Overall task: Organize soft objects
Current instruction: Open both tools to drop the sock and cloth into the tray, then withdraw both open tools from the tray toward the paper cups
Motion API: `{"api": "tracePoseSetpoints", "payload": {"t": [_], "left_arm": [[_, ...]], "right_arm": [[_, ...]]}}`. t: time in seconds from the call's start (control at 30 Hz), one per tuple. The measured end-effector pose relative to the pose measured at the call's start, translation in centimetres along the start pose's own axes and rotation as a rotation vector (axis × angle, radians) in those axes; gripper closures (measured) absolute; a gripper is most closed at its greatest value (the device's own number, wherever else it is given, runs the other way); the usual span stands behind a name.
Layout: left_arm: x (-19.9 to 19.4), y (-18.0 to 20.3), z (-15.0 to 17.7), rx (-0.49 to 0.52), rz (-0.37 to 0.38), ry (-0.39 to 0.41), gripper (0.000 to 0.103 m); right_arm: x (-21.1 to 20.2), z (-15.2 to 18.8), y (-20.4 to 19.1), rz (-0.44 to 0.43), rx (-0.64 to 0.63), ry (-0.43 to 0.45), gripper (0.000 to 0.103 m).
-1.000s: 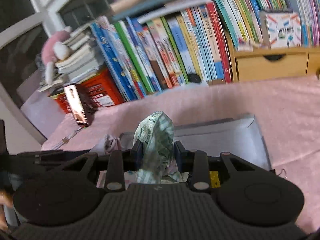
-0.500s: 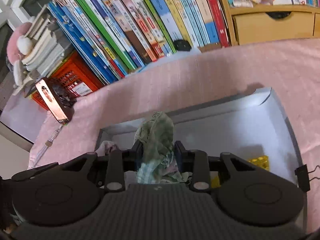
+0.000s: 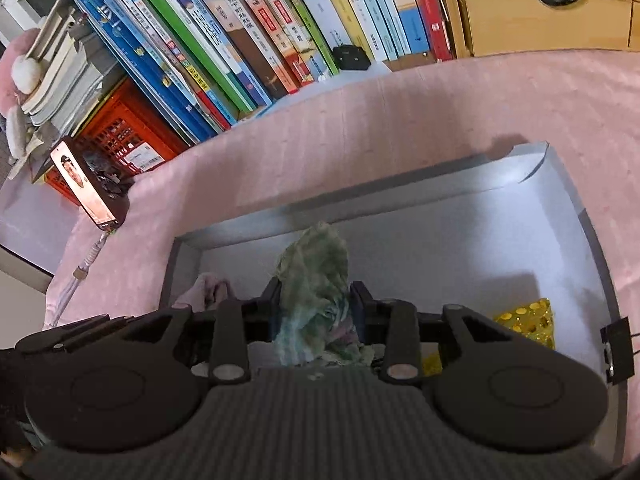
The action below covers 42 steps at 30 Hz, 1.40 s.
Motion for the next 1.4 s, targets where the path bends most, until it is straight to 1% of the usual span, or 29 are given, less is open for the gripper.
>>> {"api": "tracePoseSetpoints", "payload": {"t": [0.07, 0.1, 0.17, 0.23, 0.33, 0.47, 0.53, 0.63, 0.77, 1.07, 1.4], "left_arm": [[0.0, 0.0, -0.2, -0.004, 0.002, -0.007, 0.054], [-0.1, 0.0, -0.2, -0.002, 0.002, -0.009, 0.053], [-0.5, 0.2, -0.1, 0.010, 0.007, -0.005, 0.050], [-1.0, 0.5, -0.1, 0.020, 0.015, 0.006, 0.044], [-2.0, 0.9, 0.1, 0.036, 0.003, 0.033, 0.038], [-3.7, 1.4, 0.4, 0.052, 0.007, 0.072, 0.035], [-4.7, 1.7, 0.6, 0.058, 0.011, 0.097, 0.031], [-6.5, 2.2, 1.1, 0.078, 0.021, 0.136, 0.029], [-8.6, 2.7, 2.1, 0.085, 0.048, 0.174, 0.028], [-13.3, 4.0, 5.6, 0.117, 0.089, 0.272, 0.025], [-17.8, 5.6, 10.6, 0.172, 0.154, 0.328, 0.024]], "right_arm": [[0.1, 0.0, -0.1, -0.003, -0.002, -0.003, 0.060], [0.0, 0.0, -0.1, -0.005, -0.002, -0.004, 0.057], [-0.1, -0.1, -0.2, -0.007, -0.004, -0.005, 0.053], [-0.3, -0.1, -0.2, 0.000, -0.006, -0.002, 0.046], [-1.1, -0.2, -0.2, 0.006, -0.016, 0.013, 0.039], [-2.7, -0.3, -0.5, 0.002, -0.043, 0.049, 0.038], [-3.8, -0.3, -0.7, 0.005, -0.063, 0.069, 0.035], [-5.4, -0.2, -1.2, 0.009, -0.099, 0.107, 0.032], [-7.5, 0.3, -1.7, 0.013, -0.137, 0.154, 0.029], [-11.7, 2.5, -2.5, 0.016, -0.232, 0.239, 0.023], [-15.1, 5.7, -3.4, -0.012, -0.295, 0.279, 0.022]]}}
Point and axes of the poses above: each gripper's, at about its wrist camera, not at the fingertips, and x roughly the way its jaws point, y to its right, z to its underside, the point moved 2 cm from there along x, roughly the way its jaws point, and after that the axes turned 13 degrees about -x, right-handed, at the moved point
